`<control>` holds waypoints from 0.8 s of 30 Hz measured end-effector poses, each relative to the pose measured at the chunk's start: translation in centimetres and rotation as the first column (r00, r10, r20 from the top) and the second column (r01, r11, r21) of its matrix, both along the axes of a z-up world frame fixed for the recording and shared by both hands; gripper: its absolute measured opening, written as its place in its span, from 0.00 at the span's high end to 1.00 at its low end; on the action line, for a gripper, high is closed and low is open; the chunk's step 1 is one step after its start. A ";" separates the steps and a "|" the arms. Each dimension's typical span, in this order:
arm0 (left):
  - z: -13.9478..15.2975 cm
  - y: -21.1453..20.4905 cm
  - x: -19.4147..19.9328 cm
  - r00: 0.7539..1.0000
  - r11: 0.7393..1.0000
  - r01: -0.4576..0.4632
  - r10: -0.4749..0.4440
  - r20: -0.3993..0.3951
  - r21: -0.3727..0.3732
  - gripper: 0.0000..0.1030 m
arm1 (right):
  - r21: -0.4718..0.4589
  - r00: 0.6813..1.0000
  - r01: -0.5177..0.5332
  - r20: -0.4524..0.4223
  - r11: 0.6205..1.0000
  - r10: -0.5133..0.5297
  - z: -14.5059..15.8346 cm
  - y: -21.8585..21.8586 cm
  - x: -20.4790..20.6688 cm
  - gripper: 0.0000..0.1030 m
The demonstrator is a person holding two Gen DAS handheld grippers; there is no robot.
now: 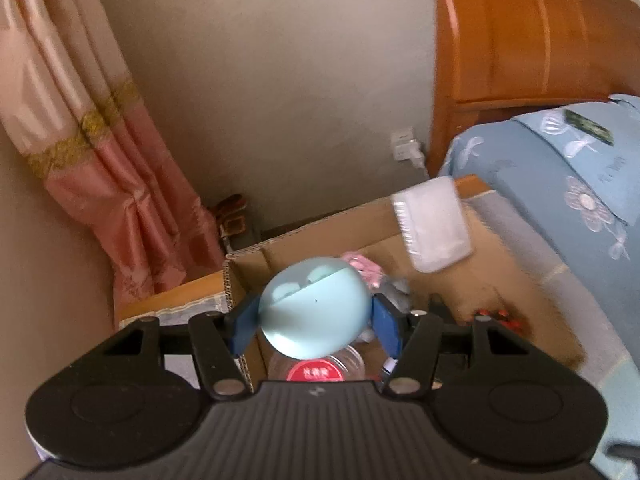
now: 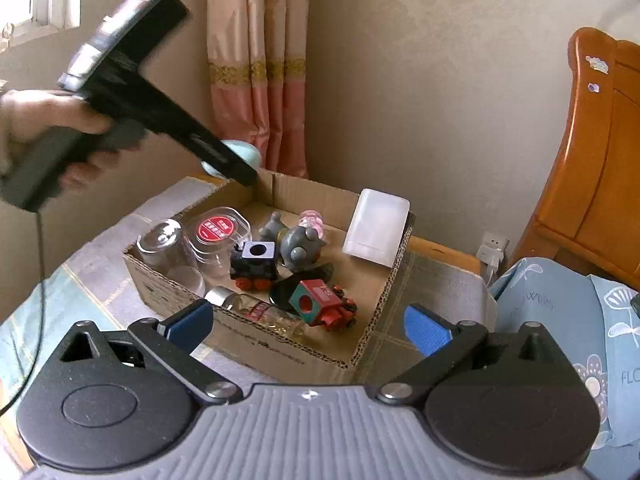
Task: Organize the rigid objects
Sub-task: 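Carry blue case and red train into the box and open both tools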
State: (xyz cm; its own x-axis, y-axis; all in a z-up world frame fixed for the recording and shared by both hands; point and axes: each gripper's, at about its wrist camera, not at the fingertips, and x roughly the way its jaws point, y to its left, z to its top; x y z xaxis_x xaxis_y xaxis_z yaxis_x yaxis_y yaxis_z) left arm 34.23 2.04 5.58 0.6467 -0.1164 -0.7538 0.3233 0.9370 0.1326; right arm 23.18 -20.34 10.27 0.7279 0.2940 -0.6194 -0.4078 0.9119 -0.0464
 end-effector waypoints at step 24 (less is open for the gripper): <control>5.5 1.9 -7.4 0.957 0.999 -0.050 0.050 0.287 -0.008 0.01 | -0.018 0.981 0.189 -0.037 0.982 -0.190 1.5 0.6 -2.0 0.00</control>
